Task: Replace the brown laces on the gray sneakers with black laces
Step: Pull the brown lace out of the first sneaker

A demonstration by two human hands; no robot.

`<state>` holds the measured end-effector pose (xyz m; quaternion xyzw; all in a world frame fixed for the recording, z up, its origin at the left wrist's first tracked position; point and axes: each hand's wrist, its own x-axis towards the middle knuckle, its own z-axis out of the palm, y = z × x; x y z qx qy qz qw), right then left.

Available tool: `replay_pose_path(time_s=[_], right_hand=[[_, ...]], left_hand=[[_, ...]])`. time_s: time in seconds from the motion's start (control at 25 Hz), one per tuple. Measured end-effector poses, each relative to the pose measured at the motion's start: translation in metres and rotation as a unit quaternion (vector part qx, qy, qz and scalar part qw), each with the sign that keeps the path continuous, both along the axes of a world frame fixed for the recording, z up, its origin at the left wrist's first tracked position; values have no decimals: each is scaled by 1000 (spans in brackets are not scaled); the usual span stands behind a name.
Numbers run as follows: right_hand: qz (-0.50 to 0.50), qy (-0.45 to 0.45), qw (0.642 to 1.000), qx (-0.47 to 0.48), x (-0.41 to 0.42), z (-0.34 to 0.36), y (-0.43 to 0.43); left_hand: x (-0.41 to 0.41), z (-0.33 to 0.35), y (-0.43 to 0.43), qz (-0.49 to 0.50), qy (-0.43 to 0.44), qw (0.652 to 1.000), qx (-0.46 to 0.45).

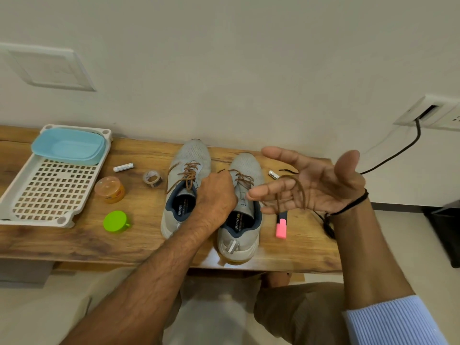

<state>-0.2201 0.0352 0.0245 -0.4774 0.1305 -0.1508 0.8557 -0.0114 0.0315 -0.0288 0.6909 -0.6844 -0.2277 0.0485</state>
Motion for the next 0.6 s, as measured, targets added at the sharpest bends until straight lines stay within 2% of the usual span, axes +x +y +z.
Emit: replay_pose_path(time_s=[0.16, 0.28, 0.36, 0.44, 0.52, 0.6], right_hand=[[-8, 34, 996, -82, -9, 1, 5], [-93, 56, 993, -36, -10, 1, 7], [-176, 93, 980, -2, -3, -2, 4], [-231, 140, 963, -10, 7, -11, -2], [-239, 181, 954, -22, 17, -15, -6], [-242, 205, 948, 16, 23, -15, -10]], left_hand=[[1, 3, -1, -2, 4, 1000, 7], [2, 5, 1, 0, 13, 1000, 8], [3, 6, 2, 0, 11, 1000, 5], [3, 8, 3, -1, 11, 1000, 2], [2, 10, 4, -2, 10, 1000, 2], [2, 11, 4, -2, 11, 1000, 5]])
